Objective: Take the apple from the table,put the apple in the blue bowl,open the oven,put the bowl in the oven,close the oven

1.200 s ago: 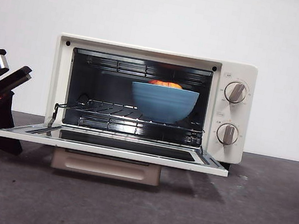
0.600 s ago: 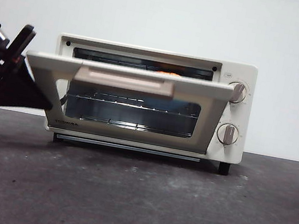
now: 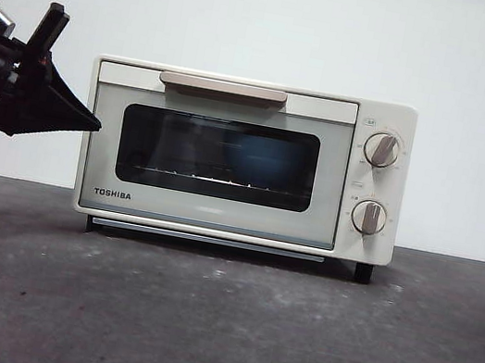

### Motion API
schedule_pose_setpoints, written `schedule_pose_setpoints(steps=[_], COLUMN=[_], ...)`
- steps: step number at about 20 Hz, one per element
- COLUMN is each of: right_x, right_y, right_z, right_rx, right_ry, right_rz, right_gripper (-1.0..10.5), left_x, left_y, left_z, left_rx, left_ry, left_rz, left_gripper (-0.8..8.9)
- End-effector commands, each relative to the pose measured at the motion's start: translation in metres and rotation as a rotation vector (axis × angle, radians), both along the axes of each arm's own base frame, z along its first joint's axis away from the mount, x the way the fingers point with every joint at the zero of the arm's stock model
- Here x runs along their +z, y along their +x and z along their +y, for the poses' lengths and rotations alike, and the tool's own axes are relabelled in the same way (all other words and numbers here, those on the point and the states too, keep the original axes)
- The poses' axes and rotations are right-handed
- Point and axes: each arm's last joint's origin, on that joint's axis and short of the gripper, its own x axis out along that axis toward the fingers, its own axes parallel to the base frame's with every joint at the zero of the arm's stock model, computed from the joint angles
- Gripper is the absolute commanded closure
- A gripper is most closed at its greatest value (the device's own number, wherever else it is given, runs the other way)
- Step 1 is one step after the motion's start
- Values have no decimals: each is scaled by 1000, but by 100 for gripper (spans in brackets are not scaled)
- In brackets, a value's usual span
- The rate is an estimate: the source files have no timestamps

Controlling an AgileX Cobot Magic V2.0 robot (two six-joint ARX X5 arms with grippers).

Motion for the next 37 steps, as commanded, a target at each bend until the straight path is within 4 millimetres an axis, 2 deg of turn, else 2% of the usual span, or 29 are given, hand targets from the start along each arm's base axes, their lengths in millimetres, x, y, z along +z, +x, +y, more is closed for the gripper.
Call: schedule_pose_setpoints(steps=[1, 6, 12, 16, 21, 26, 28, 32, 37], right_x=[2, 6, 1, -11, -37, -58, -58, -56, -55], right_y=[2, 5, 12, 19, 27, 32, 33, 33, 33], right_z=[3, 5, 11, 16, 22, 26, 27, 27, 27], right_rx=[6, 20, 35, 41, 37, 24, 23, 24, 23], right_ry=[12, 33, 63, 107, 178, 263, 273, 285, 287], right_rz=[-21, -80, -157, -236, -334, -405, -420, -442, -444], right_gripper=[799, 800, 800, 800, 803, 949, 942, 942, 942], left_x=[6, 20, 46, 69, 94, 112, 116, 118, 118], left_y=[0, -13, -45, -77, -113, -145, -154, -163, -165], left_z=[-3, -8, -18, -25, -31, -31, -30, -28, -28], left_rx=[-22, -50, -28, -1, 19, 41, 42, 39, 37], left_ry=[0, 69, 281, 426, 502, 521, 521, 520, 521], left_rz=[-1, -3, -35, -83, -160, -213, -224, -227, -220], left_gripper=[806, 806, 806, 806, 806, 806, 806, 806, 806])
